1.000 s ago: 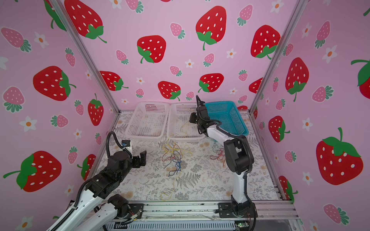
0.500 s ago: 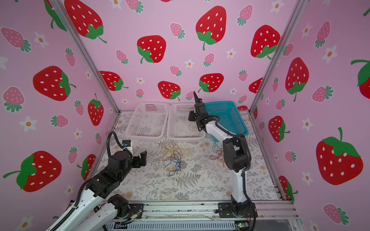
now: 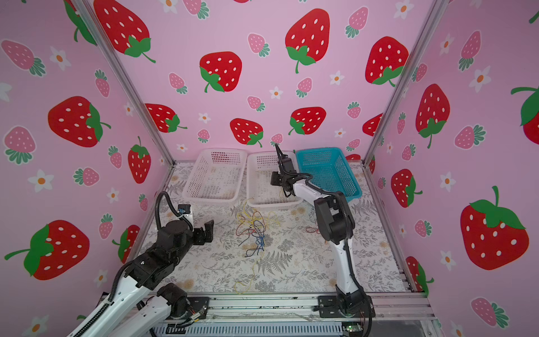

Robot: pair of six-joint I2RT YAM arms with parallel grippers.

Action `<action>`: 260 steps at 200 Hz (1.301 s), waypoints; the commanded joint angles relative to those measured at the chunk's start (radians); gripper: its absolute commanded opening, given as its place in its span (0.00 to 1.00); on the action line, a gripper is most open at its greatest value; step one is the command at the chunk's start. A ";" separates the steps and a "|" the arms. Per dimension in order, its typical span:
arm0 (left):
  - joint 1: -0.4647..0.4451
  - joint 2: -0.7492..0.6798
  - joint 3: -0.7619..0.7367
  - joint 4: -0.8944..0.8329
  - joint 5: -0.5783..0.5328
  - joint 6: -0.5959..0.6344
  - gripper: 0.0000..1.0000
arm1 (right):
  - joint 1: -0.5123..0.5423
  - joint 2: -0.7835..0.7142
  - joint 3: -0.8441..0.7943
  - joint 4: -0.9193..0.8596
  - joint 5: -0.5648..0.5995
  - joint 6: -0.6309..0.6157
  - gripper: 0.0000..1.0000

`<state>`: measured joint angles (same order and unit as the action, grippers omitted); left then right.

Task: Untangle the cables
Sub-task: 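Lower the yellow wire into the white basket and open the right gripper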

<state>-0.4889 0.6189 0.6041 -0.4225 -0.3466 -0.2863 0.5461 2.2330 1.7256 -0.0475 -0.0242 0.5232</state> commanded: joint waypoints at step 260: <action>0.002 -0.006 -0.003 0.012 0.024 0.003 0.99 | 0.057 -0.587 -0.140 -0.116 0.067 -0.163 0.61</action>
<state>-0.4889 0.6201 0.6041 -0.4217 -0.3283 -0.2840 0.5949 1.7428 1.6939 -0.2188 0.0967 0.3668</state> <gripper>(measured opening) 0.989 0.604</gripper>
